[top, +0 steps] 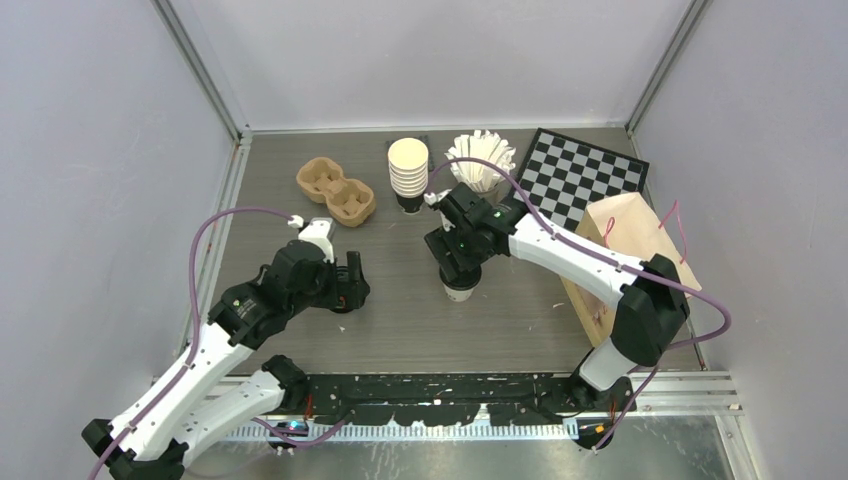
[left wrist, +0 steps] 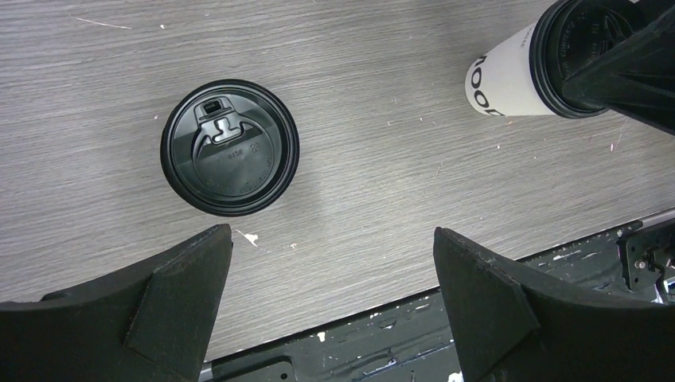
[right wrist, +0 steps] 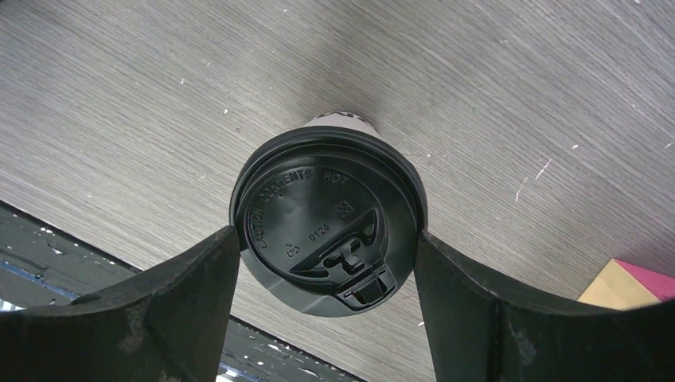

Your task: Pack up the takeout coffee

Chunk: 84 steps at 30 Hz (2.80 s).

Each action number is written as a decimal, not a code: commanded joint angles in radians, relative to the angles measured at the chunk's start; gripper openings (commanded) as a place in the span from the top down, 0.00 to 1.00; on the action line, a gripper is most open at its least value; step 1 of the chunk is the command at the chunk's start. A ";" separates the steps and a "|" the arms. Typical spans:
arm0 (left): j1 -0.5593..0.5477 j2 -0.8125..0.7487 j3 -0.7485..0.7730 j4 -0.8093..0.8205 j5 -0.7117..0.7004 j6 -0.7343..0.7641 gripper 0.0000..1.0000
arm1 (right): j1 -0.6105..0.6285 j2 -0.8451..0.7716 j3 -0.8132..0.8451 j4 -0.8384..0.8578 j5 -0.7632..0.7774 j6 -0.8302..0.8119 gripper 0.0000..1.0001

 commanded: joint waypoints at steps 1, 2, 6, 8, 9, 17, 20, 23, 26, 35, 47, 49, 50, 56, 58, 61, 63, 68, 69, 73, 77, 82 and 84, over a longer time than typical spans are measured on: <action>0.000 -0.004 0.009 0.016 -0.024 0.007 0.00 | -0.059 0.009 0.025 -0.005 0.019 -0.005 0.23; -0.001 -0.003 0.009 0.016 -0.023 0.007 0.00 | -0.081 0.010 0.028 -0.002 0.008 0.003 0.24; -0.002 0.002 0.012 0.014 -0.022 0.007 0.00 | -0.170 0.016 0.055 0.006 -0.004 0.010 0.24; 0.000 0.005 0.012 0.013 -0.019 0.007 0.00 | -0.221 0.031 0.072 0.010 -0.008 0.012 0.24; -0.001 0.006 0.012 0.014 -0.020 0.007 0.00 | -0.240 0.042 0.084 0.011 -0.004 0.011 0.24; 0.000 0.022 0.018 0.002 -0.037 0.005 0.00 | -0.336 0.124 0.183 0.005 0.006 0.006 0.23; -0.001 0.026 0.021 -0.002 -0.045 0.005 0.00 | -0.357 0.147 0.210 -0.003 -0.013 0.011 0.23; -0.001 0.026 0.023 -0.007 -0.053 0.003 0.00 | -0.359 0.161 0.223 -0.005 -0.002 0.009 0.23; 0.000 0.024 0.024 -0.010 -0.062 0.000 0.00 | -0.364 0.171 0.238 -0.015 0.009 0.012 0.18; 0.000 0.038 0.040 -0.048 -0.154 -0.014 0.00 | -0.364 0.130 0.305 -0.092 0.019 0.034 0.08; 0.003 0.190 0.034 -0.029 -0.158 -0.117 0.03 | -0.340 0.111 0.326 -0.135 -0.058 0.031 0.14; 0.002 0.219 0.029 -0.009 -0.138 -0.127 0.05 | -0.328 0.107 0.305 -0.116 -0.114 0.030 0.18; 0.002 0.228 0.028 -0.003 -0.128 -0.131 0.05 | -0.324 0.101 0.287 -0.097 -0.137 0.035 0.19; 0.003 0.227 0.015 0.038 -0.084 -0.135 0.07 | -0.316 0.104 0.223 -0.028 -0.141 0.032 0.21; 0.003 0.212 0.009 0.048 -0.079 -0.137 0.07 | -0.316 0.118 0.213 -0.021 -0.154 0.035 0.22; 0.004 0.185 0.000 0.059 -0.075 -0.142 0.08 | -0.317 0.121 0.161 0.032 -0.145 0.035 0.22; 0.004 0.169 -0.003 0.063 -0.077 -0.144 0.08 | -0.317 0.125 0.139 0.048 -0.121 0.032 0.22; 0.003 0.141 -0.009 0.076 -0.070 -0.144 0.09 | -0.331 0.131 0.110 0.104 -0.139 0.024 0.26; 0.004 0.137 -0.012 0.078 -0.066 -0.144 0.10 | -0.338 0.129 0.104 0.118 -0.151 0.025 0.28; 0.004 0.123 -0.022 0.083 -0.060 -0.146 0.11 | -0.362 0.133 0.071 0.185 -0.220 0.029 0.35; 0.004 0.114 -0.029 0.081 -0.060 -0.146 0.11 | -0.378 0.151 0.054 0.203 -0.229 0.031 0.40; 0.004 0.104 -0.037 0.083 -0.061 -0.140 0.11 | -0.382 0.169 0.032 0.229 -0.250 0.029 0.43; 0.003 0.104 -0.037 0.083 -0.062 -0.138 0.11 | -0.383 0.178 0.028 0.230 -0.250 0.031 0.44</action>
